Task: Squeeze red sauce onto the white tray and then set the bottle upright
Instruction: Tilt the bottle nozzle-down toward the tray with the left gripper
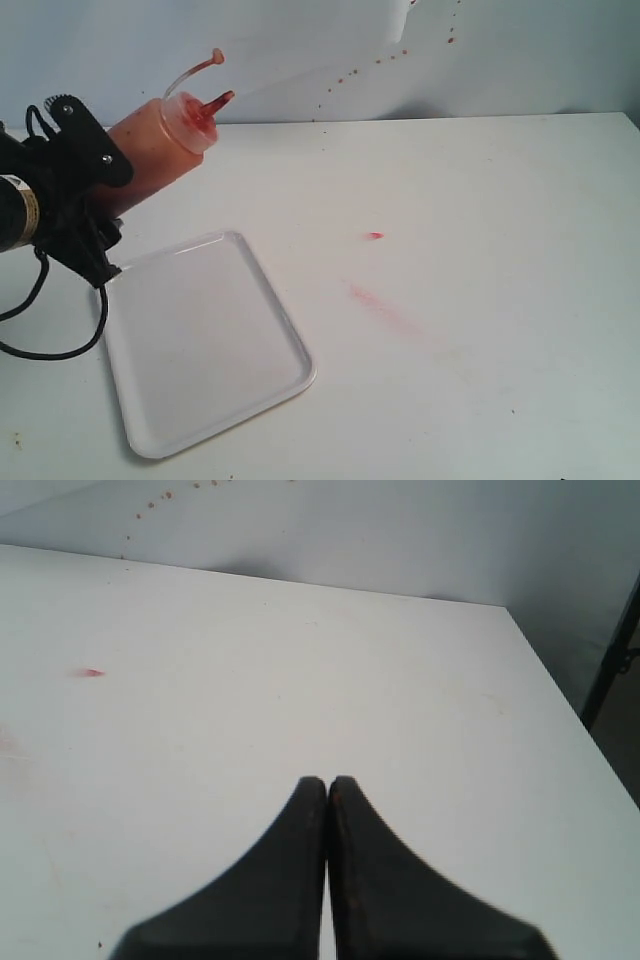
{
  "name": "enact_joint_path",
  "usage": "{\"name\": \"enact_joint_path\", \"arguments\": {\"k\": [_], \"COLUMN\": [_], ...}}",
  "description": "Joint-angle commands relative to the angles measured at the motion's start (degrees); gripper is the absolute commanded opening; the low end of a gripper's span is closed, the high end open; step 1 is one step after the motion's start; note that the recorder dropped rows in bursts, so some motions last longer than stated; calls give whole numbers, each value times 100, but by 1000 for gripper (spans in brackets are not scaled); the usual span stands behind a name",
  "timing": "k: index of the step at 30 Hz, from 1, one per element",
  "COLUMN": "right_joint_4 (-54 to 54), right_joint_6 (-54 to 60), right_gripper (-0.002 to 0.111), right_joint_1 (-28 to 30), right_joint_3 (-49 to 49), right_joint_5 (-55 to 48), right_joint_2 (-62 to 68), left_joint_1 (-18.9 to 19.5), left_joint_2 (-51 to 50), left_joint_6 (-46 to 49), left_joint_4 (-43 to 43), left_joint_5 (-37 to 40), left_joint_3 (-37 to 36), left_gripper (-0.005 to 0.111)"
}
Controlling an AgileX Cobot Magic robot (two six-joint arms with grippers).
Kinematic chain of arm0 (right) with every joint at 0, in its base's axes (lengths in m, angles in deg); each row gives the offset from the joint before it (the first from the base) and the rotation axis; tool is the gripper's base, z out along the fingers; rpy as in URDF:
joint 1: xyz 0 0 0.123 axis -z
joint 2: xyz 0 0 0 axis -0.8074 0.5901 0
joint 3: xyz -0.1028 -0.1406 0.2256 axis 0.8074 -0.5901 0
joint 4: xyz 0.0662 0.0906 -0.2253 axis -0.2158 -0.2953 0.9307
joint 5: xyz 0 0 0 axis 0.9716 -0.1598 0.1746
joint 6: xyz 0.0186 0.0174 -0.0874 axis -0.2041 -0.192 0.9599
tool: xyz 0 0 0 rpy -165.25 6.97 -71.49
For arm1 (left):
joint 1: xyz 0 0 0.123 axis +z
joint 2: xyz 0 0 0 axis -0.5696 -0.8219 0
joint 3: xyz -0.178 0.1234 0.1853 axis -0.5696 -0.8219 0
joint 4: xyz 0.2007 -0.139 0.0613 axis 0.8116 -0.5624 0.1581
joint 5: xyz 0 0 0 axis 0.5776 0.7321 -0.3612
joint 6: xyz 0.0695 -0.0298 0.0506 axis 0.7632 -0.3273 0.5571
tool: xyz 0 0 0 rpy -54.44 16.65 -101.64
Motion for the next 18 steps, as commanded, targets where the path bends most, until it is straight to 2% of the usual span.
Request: {"name": "enact_joint_path", "arguments": {"k": [1,9,15,18], "right_joint_4": [-13,-13,-13,-13], "right_joint_6": [-19,-19,-19,-19], "right_gripper": [0,0,0,0], "right_joint_1": [0,0,0,0], "right_joint_3": [-17,-17,-17,-17], "right_joint_5": [4,4,4,4], "right_joint_2": [-37,-37,-37,-37], "left_joint_1": [8,8,8,8], "left_joint_2": [78,287,719,1072], "left_joint_6": [419,923,1823,1901], "left_joint_4": [-19,-23,-182,-230], "left_joint_5": [366,550,965,747], "left_joint_3": [23,23,-181,-338], "left_gripper": [0,0,0,0]}}
